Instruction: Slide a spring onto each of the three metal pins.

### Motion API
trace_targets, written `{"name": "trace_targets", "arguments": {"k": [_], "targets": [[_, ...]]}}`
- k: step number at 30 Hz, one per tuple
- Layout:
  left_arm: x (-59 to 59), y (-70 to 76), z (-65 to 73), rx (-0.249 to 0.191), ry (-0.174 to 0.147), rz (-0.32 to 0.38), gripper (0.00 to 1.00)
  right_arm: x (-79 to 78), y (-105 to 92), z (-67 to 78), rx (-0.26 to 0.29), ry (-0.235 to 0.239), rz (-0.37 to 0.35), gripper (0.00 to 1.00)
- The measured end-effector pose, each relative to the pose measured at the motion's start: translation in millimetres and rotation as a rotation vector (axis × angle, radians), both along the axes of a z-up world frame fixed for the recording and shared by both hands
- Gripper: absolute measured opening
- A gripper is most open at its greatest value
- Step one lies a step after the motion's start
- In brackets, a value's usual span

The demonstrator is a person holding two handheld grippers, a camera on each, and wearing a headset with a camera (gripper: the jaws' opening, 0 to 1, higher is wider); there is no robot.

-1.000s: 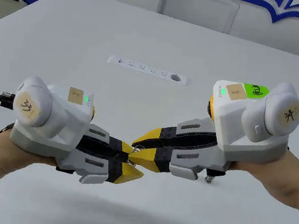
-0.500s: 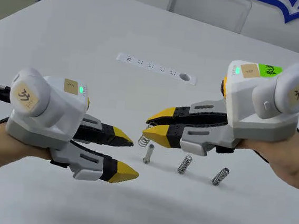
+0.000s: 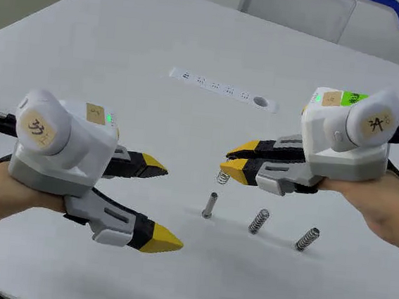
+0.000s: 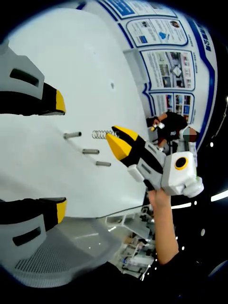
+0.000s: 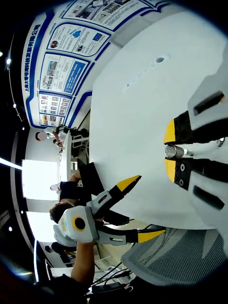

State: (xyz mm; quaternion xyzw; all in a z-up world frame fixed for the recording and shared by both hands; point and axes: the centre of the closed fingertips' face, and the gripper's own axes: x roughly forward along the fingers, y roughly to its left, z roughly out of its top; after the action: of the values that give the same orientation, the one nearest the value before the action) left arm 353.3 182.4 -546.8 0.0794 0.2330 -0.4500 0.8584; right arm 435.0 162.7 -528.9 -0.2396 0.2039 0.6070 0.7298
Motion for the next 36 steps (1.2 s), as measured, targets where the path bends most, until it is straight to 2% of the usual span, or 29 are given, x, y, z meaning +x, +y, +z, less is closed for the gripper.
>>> {"name": "trace_targets", "arguments": {"k": [6,7,9,11,12,16,24,30,36], "targets": [[-0.4,6.4,-7.4,0.025,0.014,0.023,0.79,-0.1,2.0,-21.3,-0.052,0.012,0.014,0.11],[0.6,7.0,-7.0,0.017,0.011,0.031,0.81,1.9,1.9,-23.4,-0.056,0.013,0.008,0.11],[4.4,5.5,0.9,-0.032,-0.020,0.052,0.87,5.6,1.1,-28.6,-0.066,0.018,0.005,0.11],[5.3,4.9,6.2,-0.071,-0.014,0.067,0.90,8.8,0.5,-30.9,-0.066,0.019,-0.001,0.11],[5.7,6.0,7.4,-0.072,-0.017,0.067,0.91,8.8,0.6,-31.3,-0.060,0.029,-0.006,0.11],[7.7,8.9,3.6,-0.043,-0.016,0.073,0.93,7.9,0.9,-35.8,-0.063,0.040,-0.008,0.11],[4.1,6.4,-1.7,-0.036,0.003,0.060,0.92,5.5,3.6,-43.6,-0.067,0.054,-0.013,0.11],[4.8,8.4,-1.0,-0.033,0.002,0.064,0.91,3.7,4.2,-54.0,-0.093,0.054,-0.009,0.11],[2.9,11.3,-1.5,-0.018,0.008,0.061,0.91,3.8,4.2,-70.2,-0.115,0.060,-0.025,0.11]]}}
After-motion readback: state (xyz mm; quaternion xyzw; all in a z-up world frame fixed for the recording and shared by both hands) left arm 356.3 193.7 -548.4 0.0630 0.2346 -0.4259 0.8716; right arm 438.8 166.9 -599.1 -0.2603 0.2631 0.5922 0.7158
